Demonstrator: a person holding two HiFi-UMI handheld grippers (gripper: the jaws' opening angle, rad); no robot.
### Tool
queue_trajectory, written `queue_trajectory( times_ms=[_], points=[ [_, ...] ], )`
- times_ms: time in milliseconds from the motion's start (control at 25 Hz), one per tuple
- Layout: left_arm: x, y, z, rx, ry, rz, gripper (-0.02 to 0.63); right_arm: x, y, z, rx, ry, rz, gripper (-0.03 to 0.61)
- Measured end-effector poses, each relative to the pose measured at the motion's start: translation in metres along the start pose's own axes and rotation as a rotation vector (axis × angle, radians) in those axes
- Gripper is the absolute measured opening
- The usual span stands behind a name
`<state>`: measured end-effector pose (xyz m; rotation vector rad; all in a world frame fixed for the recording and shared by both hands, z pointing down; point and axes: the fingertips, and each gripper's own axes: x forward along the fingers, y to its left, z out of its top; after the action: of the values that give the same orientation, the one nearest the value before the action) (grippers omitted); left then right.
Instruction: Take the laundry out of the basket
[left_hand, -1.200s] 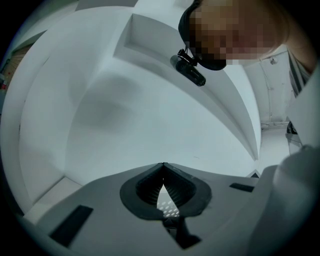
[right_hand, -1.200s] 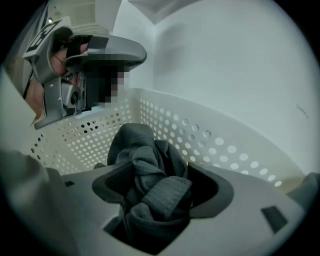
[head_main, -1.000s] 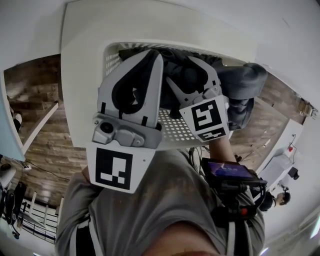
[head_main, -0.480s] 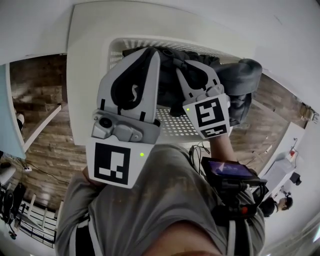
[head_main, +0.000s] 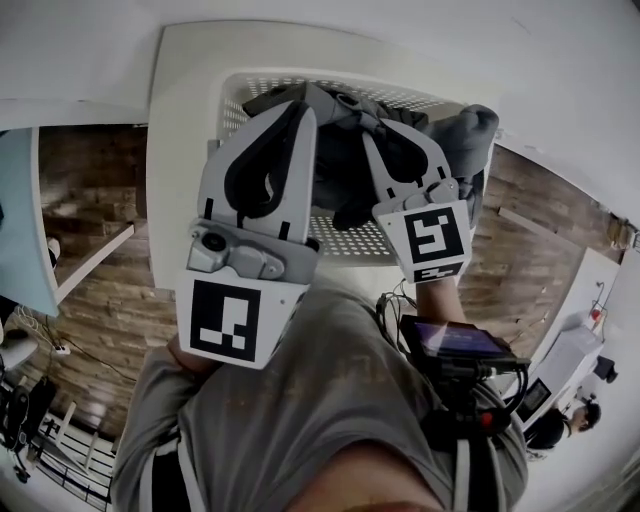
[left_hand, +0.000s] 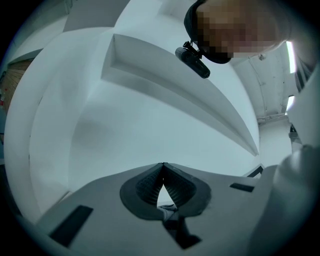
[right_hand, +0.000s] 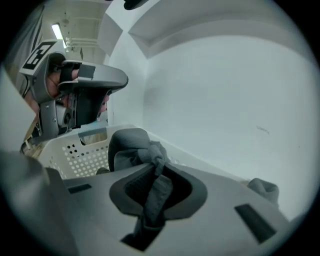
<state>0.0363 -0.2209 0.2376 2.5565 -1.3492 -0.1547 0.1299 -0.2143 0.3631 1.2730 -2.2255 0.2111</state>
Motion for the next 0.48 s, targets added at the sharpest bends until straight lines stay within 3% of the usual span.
queue_trajectory(
  times_ms=[320,480],
  points=[
    [-0.018,-0.073,0.033,0.074,-0.061,-0.036,0.009,-0.085,-0.031,0.048,0.035,-0.23,-0.088,0.048],
    [-0.031,-0.096,0.046,0.105,-0.098,-0.062,0.009,-0.12,-0.043,0.064,0.048,-0.295,-0.147,0.048]
  ],
)
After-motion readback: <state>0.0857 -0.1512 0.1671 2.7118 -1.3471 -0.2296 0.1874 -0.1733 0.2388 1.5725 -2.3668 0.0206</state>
